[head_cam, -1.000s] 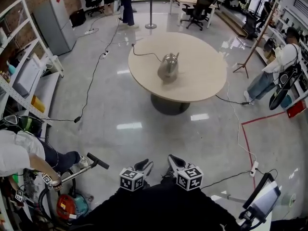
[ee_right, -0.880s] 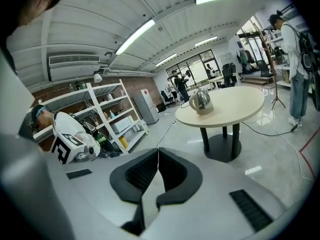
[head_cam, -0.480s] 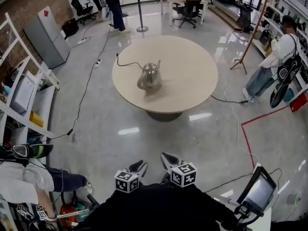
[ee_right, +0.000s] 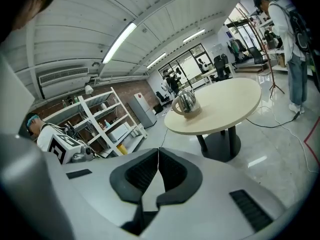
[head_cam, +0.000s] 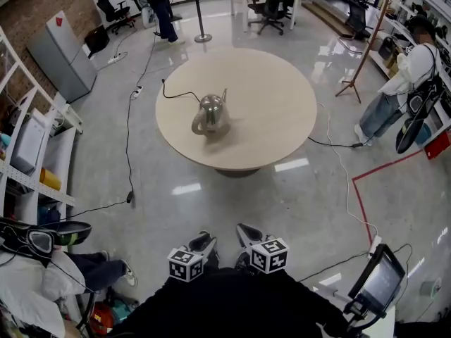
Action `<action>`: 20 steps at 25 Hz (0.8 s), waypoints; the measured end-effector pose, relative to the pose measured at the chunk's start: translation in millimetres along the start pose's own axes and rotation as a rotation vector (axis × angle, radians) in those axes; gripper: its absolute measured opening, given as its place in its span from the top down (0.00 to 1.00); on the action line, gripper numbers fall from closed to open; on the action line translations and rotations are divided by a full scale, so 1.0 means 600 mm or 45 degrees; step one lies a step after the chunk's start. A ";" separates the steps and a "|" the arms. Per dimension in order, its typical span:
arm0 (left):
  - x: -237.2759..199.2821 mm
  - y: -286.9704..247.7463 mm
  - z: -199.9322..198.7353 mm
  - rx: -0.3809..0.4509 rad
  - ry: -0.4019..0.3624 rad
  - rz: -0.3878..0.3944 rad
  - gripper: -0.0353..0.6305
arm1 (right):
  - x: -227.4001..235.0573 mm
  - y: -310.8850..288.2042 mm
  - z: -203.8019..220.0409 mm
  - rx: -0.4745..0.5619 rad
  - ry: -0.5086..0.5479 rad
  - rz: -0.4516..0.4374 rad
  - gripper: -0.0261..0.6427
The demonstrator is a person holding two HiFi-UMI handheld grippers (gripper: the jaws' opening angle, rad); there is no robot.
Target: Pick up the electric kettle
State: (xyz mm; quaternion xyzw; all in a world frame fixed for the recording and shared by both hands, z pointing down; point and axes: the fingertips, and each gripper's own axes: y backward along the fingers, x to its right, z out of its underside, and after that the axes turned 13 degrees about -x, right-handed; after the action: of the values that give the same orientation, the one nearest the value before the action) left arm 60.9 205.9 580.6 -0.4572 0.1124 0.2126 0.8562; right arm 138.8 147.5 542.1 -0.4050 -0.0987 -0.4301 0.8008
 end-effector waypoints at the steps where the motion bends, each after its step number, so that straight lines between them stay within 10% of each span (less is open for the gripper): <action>1: -0.005 -0.007 -0.008 -0.004 -0.005 0.011 0.77 | 0.008 -0.004 -0.006 0.002 -0.006 0.015 0.94; 20: -0.250 -0.058 -0.250 0.010 -0.126 0.261 0.77 | 0.052 -0.216 -0.221 0.038 -0.084 0.285 0.94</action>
State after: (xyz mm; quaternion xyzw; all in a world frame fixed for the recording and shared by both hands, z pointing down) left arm -55.4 25.0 581.1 -0.4289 0.1172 0.3208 0.8363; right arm 32.9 -7.5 544.5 -0.4155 -0.0857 -0.3230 0.8460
